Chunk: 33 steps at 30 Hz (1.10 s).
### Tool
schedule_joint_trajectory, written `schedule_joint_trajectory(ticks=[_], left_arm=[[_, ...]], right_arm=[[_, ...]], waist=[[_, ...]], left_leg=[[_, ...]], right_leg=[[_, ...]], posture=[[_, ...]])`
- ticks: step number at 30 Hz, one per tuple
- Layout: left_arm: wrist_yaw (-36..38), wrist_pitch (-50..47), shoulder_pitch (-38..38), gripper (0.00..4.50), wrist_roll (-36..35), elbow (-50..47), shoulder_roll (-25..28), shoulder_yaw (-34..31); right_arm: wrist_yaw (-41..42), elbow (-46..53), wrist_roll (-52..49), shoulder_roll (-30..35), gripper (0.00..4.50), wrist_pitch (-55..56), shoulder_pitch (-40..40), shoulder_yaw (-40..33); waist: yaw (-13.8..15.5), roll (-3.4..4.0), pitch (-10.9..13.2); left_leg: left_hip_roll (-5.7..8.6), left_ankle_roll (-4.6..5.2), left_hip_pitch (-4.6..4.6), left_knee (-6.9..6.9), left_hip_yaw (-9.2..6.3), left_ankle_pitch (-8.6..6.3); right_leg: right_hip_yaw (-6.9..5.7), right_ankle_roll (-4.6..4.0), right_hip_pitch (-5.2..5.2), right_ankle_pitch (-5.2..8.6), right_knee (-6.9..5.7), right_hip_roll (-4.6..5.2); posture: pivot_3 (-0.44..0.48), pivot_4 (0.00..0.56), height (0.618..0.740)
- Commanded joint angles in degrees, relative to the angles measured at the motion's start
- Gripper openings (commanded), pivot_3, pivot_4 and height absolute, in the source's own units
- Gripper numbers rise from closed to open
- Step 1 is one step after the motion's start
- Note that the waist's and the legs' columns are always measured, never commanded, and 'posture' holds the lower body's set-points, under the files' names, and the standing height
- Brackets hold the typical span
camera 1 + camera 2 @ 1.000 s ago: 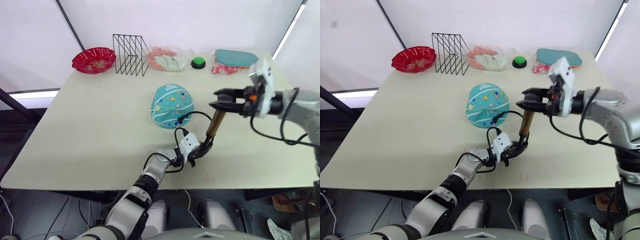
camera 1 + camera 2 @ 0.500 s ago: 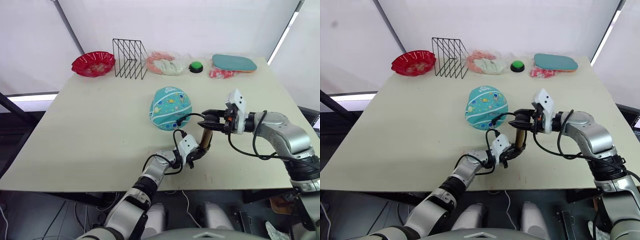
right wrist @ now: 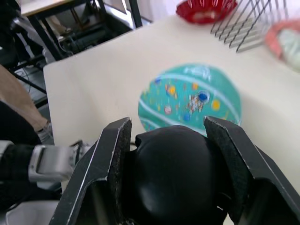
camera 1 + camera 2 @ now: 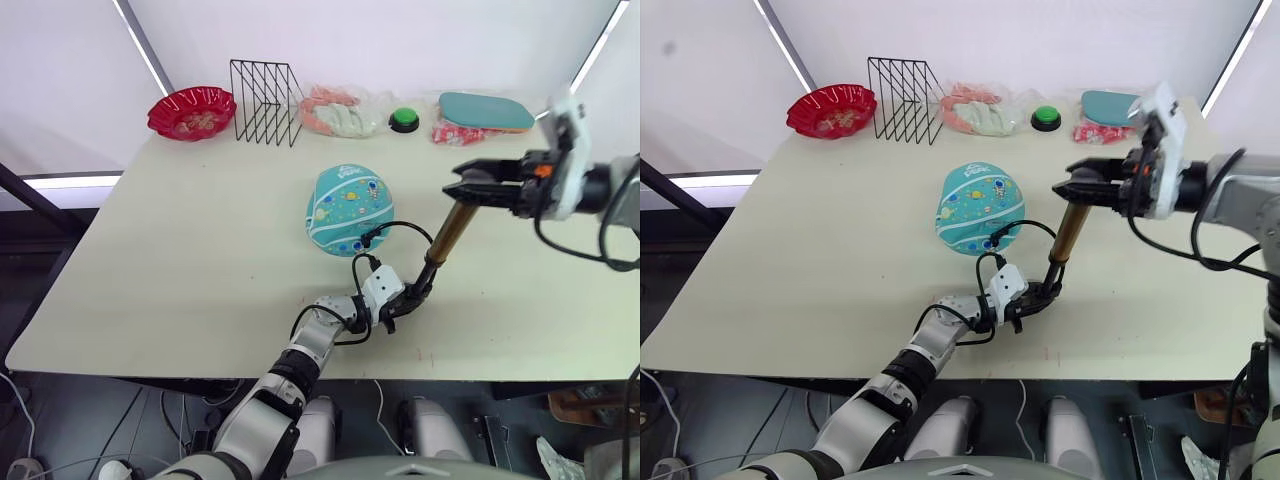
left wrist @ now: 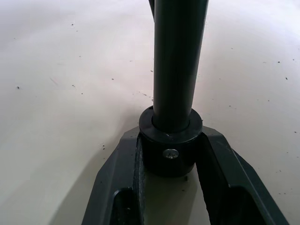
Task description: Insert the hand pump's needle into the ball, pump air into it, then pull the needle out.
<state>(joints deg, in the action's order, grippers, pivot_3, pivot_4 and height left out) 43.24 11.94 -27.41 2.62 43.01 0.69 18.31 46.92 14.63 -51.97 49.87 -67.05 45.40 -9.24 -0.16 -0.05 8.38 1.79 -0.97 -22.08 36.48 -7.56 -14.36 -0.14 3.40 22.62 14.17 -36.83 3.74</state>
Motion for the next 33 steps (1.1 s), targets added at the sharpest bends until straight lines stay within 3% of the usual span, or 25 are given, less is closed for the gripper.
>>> schedule_joint_trajectory(ticks=[1, 13, 16, 21, 29, 33], left_arm=[[-0.3, -2.0, 2.2, 1.05, 1.0, 4.6, 1.0, 0.0], [0.1, -2.3, 3.0, 1.05, 0.8, 3.2, 1.3, -0.3], [-0.2, -2.5, 3.5, 1.05, 0.8, 2.6, 1.3, -0.4], [-0.5, -3.3, 4.5, 1.05, 0.6, 1.0, 1.3, -0.4], [-0.3, -4.2, 5.0, 1.05, 0.7, -0.3, 1.9, -0.6], [-0.2, -4.2, 4.8, 1.05, 0.7, 0.3, 1.8, -0.6]], right_arm=[[-1.0, 1.0, -2.2, 2.0, 1.98, 0.1, 3.3, -5.3], [1.7, -0.5, 8.7, -3.7, 1.98, 11.4, -12.9, 10.3], [2.3, -5.3, 15.8, -7.9, 1.98, 18.0, -17.4, 18.0], [2.1, -12.9, 23.6, -14.0, 1.98, 24.7, -21.4, 24.3], [4.3, -9.1, 22.6, -11.8, 1.97, 24.8, -19.6, 18.4], [5.1, -3.3, 15.3, -7.0, 1.97, 18.1, -13.2, 9.9]], waist=[[0.0, -0.01, 0.0], [-0.7, -0.26, -0.3], [-0.8, -0.35, -0.4], [-1.1, -0.54, -1.0], [-1.3, -0.65, -1.3], [-0.8, -0.43, -0.7]], left_leg=[[0.00, 0.00, 0.00, 0.00, 0.00, 0.00], [-0.07, 0.00, 0.50, 0.00, 0.03, 0.00], [-0.14, 0.00, 0.67, 0.00, 0.02, 0.00], [-0.17, -0.02, 1.34, -0.29, 0.05, -0.02], [-0.18, -0.02, 1.34, -0.30, 0.00, -0.03], [-0.16, -0.02, 1.16, -0.29, 0.00, -0.03]], right_leg=[[0.00, 0.00, 0.00, 0.00, 0.00, 0.00], [-0.01, 0.26, -0.49, 0.15, -0.03, -0.05], [-0.02, 0.27, -0.62, 0.16, -0.03, -0.12], [0.03, 0.41, -1.11, 0.35, 0.01, -0.13], [0.02, 0.40, -1.11, 0.36, 0.01, -0.16], [0.02, 0.40, -1.00, 0.36, 0.03, -0.13]], posture=[[0.000, 0.150, 0.740], [0.000, 0.150, 0.740], [0.000, 0.150, 0.740], [0.000, 0.150, 0.740], [0.000, 0.150, 0.740], [0.000, 0.150, 0.740]])
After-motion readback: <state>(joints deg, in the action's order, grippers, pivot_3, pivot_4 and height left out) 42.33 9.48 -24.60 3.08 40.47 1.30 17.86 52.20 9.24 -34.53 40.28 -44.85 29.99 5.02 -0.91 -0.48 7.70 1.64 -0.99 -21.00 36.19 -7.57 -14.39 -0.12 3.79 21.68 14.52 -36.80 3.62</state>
